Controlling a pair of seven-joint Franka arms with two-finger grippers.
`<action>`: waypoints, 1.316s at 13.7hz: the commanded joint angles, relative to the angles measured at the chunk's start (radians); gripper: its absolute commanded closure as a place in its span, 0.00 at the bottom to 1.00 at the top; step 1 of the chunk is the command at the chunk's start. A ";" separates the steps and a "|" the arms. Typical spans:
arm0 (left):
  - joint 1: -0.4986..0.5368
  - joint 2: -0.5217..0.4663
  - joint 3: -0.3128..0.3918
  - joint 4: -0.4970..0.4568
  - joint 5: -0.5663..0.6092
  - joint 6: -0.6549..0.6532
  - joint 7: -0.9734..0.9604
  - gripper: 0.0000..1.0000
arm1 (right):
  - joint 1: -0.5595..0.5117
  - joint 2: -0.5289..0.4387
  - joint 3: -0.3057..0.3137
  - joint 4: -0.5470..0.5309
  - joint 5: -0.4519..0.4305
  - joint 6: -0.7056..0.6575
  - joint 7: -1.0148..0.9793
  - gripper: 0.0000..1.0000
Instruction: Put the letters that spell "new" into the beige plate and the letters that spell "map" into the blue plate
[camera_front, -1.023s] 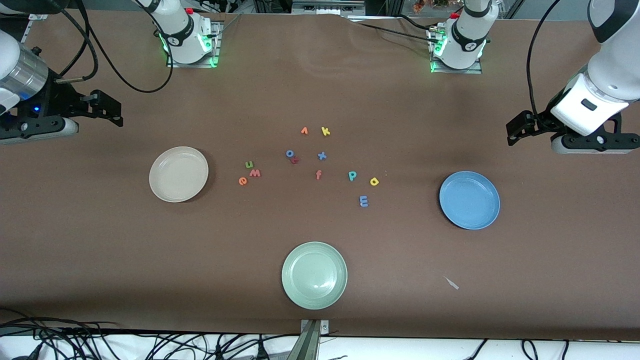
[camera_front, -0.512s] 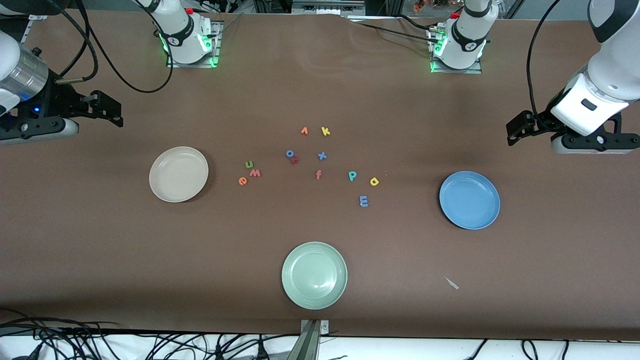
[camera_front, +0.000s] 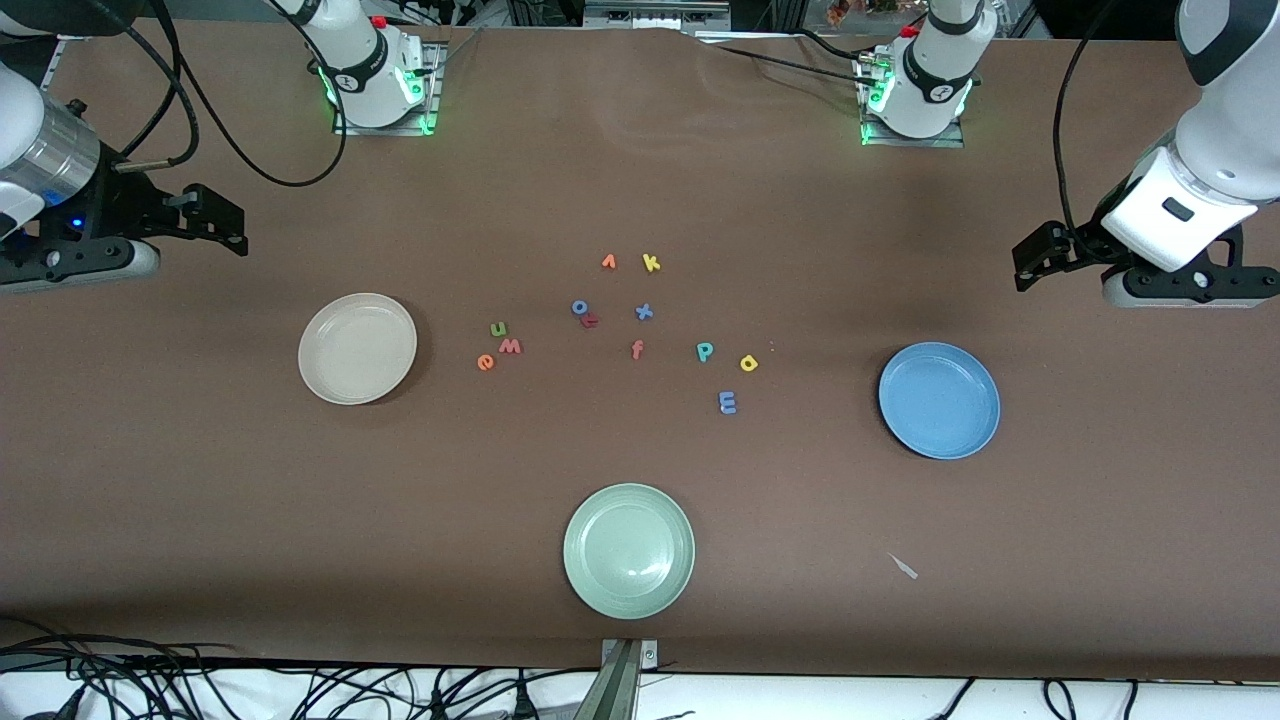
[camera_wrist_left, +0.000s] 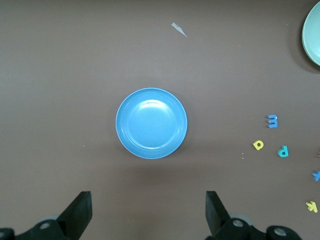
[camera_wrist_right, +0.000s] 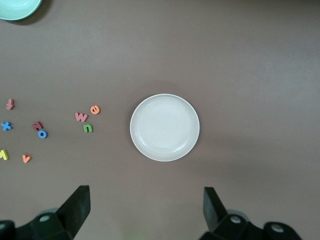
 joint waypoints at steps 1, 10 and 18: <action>-0.001 0.011 0.003 0.028 -0.006 -0.021 0.000 0.00 | -0.004 0.000 0.003 0.009 -0.012 -0.011 -0.004 0.00; -0.001 0.011 0.004 0.028 -0.006 -0.018 -0.002 0.00 | -0.004 -0.001 0.003 0.000 -0.012 -0.011 -0.004 0.00; -0.001 0.011 0.003 0.031 -0.006 -0.018 0.001 0.00 | -0.004 -0.009 0.003 -0.020 -0.012 -0.011 -0.002 0.00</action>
